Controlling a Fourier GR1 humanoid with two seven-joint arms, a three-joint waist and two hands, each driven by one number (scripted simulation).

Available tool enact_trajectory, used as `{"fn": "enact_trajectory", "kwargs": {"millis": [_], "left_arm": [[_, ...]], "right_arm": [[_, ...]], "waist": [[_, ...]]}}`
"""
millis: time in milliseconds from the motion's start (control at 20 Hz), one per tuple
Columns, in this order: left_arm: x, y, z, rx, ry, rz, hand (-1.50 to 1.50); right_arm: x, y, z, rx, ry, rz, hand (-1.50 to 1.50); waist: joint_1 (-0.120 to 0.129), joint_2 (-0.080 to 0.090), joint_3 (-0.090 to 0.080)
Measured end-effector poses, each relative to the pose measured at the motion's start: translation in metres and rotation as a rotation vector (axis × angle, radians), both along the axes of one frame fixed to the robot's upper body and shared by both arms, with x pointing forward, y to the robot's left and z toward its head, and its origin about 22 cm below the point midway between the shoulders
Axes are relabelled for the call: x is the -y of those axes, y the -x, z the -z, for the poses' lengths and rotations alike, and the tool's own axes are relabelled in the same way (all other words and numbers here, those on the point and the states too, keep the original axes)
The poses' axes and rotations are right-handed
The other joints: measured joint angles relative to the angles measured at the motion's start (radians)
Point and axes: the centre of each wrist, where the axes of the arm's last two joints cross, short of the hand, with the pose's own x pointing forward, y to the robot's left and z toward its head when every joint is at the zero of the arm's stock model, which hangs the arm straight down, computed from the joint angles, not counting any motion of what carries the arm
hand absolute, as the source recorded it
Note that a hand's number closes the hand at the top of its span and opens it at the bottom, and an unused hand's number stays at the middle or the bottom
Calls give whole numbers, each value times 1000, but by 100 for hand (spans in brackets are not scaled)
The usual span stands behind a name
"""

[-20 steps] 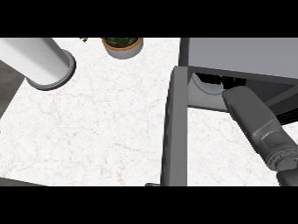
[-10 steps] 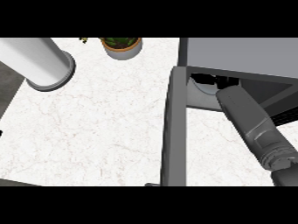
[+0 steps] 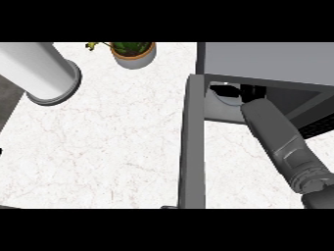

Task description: Pick up the milk, place it into the microwave and close the microwave

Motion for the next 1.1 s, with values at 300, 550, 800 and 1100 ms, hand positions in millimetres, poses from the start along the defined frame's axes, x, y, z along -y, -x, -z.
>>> {"fn": "enact_trajectory", "kwargs": {"millis": [300,550,800,1100], "left_arm": [[0,9,-1,8,-1,-15,-150],[4,22,1,8,4,-27,-150],[6,32,1,1,-2,-24,-150],[15,34,1,-25,-16,15,-150]], "right_arm": [[6,7,11,-6,-45,-26,-150],[12,12,18,-6,-116,-101,-150],[4,22,33,-19,-212,-185,-150],[-3,42,59,-33,-337,-245,-150]], "waist": [[-21,-10,0],[-42,-20,-1],[-61,-28,-2],[-84,-36,-3]]}}
